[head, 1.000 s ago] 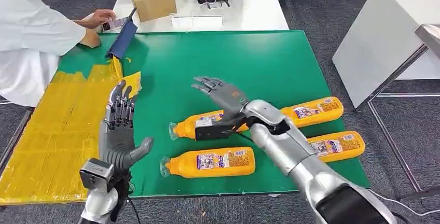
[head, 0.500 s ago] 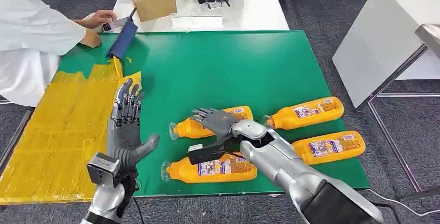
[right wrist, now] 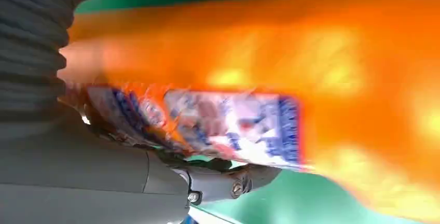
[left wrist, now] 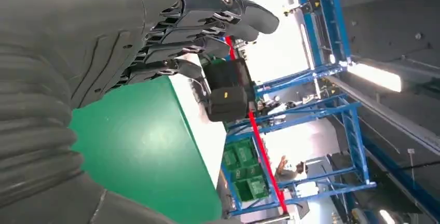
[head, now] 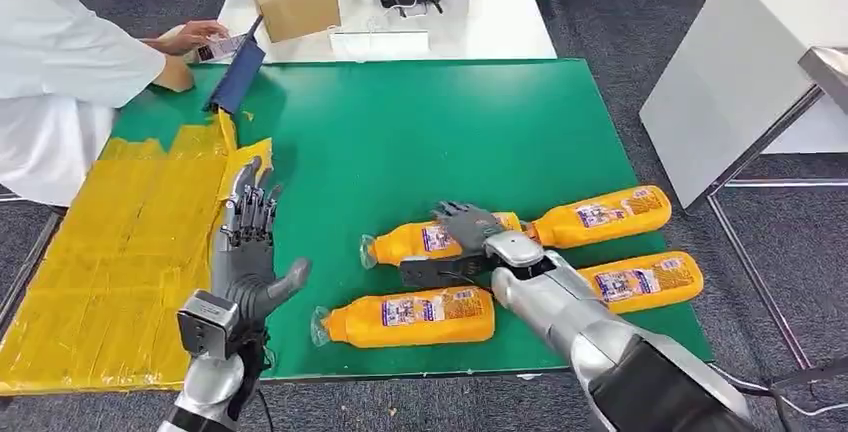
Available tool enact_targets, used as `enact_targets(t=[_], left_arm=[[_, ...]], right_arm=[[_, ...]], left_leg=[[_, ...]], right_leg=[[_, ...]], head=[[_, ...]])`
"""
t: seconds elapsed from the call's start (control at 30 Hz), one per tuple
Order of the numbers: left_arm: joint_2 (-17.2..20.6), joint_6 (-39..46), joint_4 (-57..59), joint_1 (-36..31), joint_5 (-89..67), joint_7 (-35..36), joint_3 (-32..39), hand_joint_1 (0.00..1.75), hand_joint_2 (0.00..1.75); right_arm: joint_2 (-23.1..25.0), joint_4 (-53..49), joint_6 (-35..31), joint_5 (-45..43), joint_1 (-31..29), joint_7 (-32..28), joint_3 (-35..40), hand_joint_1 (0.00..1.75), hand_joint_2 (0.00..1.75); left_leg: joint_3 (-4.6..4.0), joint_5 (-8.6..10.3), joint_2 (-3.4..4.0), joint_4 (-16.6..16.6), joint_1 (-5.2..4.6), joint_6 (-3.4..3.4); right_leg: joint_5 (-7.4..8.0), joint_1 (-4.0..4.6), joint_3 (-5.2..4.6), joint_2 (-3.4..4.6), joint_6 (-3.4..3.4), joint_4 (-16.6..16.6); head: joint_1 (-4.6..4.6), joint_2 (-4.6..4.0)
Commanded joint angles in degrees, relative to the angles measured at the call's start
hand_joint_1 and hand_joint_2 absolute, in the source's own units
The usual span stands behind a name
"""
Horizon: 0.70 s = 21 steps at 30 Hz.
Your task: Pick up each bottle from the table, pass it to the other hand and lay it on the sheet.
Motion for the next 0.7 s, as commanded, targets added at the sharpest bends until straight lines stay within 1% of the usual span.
enact_targets(t=[0.03,0.1,0.13,0.2,0.23,0.3,0.33,0.37,0.4,0.5,0.57,0.7], left_arm=[[-0.36,-0.45,4.22,-2.33,-0.51,0.83,-1.05,0.0,1.75],[-0.36,-0.45,4.22,-2.33,-0.51,0.83,-1.05,0.0,1.75],[-0.37,-0.44,4.21,-2.11,-0.61,0.95,-0.91,0.0,1.75],[-0.5,-0.47,4.11,-1.88,-0.76,1.17,-0.68,0.0,1.75],[-0.53,-0.52,4.16,-1.83,-0.79,1.22,-0.66,0.0,1.75],[-0.57,-0.52,4.17,-1.82,-0.79,1.22,-0.68,0.0,1.75],[-0.7,-0.49,4.5,-1.95,-0.78,1.22,-0.59,0.0,1.75],[-0.75,-0.51,4.78,-2.17,-0.8,1.21,-0.73,0.0,1.75],[-0.81,-0.52,5.12,-2.36,-0.8,1.2,-0.74,0.0,1.75],[-0.89,-0.52,5.62,-2.68,-0.8,1.16,-0.81,0.0,1.75],[-0.89,-0.57,5.81,-2.64,-0.9,1.1,-0.93,0.0,1.75],[-0.84,-0.8,4.05,-1.53,-1.65,1.06,-1.19,0.0,1.75]], right_arm=[[-0.66,6.61,-2.73,4.39,0.23,5.66,0.4,0.0,1.75],[-0.66,6.61,-2.73,4.39,0.23,5.66,0.4,0.0,1.75],[-0.55,6.51,-3.99,5.13,0.4,6.85,0.52,0.0,1.75],[-0.3,6.76,-4.35,6.28,0.34,7.95,0.77,0.0,1.75],[-0.19,7.0,-3.78,6.25,0.3,7.94,0.61,0.0,1.75],[-0.32,7.01,-3.82,6.27,0.31,7.88,0.6,0.0,1.75],[-0.23,7.29,-1.99,6.05,0.26,7.8,0.12,0.0,1.75],[-0.32,7.34,-0.03,6.19,0.28,7.39,-0.3,0.09,1.75],[-0.43,7.24,0.79,5.99,0.48,6.59,-0.85,1.73,1.75],[-0.58,6.7,0.58,4.72,1.11,4.94,-2.6,1.75,1.75],[-0.31,6.38,-1.56,4.24,1.36,3.72,-4.22,1.75,1.75],[0.2,4.1,-6.45,3.28,1.6,0.74,-8.99,1.75,1.75]], left_leg=[[0.29,-0.06,-0.34,-0.05,0.09,-0.09],[0.26,-0.01,-0.23,-0.06,0.04,-0.05],[0.34,-0.04,-0.32,-0.03,0.1,-0.08],[0.33,-0.04,-0.25,-0.04,0.1,-0.07],[0.32,-0.03,-0.15,-0.05,0.07,-0.05],[0.32,-0.03,-0.18,-0.05,0.07,-0.05],[0.32,-0.02,-0.17,-0.04,0.06,-0.04],[0.36,-0.02,-0.24,-0.05,0.08,-0.05],[0.34,0.01,-0.19,-0.05,0.06,-0.02],[0.45,-0.02,-0.3,-0.07,0.11,-0.06],[0.46,0.0,-0.19,-0.05,0.08,-0.03],[0.5,-0.03,-0.33,-0.04,0.14,-0.09]], right_leg=[[-0.13,0.04,0.38,-0.01,-0.1,-0.08],[-0.07,0.01,0.28,-0.05,-0.06,-0.06],[-0.12,0.04,0.4,-0.03,-0.1,-0.06],[-0.09,0.04,0.39,0.02,-0.1,-0.08],[-0.06,0.03,0.33,0.06,-0.08,-0.08],[-0.04,0.02,0.33,0.05,-0.09,-0.07],[-0.03,0.01,0.31,0.02,-0.09,-0.07],[-0.05,0.02,0.39,0.01,-0.11,-0.09],[-0.03,0.02,0.34,-0.02,-0.1,-0.07],[-0.07,0.04,0.51,0.02,-0.14,-0.12],[-0.02,0.04,0.46,-0.01,-0.11,-0.09],[-0.06,0.07,0.54,0.03,-0.2,-0.1]], head=[[0.0,0.0],[0.0,0.0],[0.0,0.0],[0.0,0.0],[0.0,0.0],[0.0,0.0],[0.0,0.0],[0.02,0.0],[0.02,0.0],[0.0,0.0],[0.02,0.0],[0.02,0.0]])
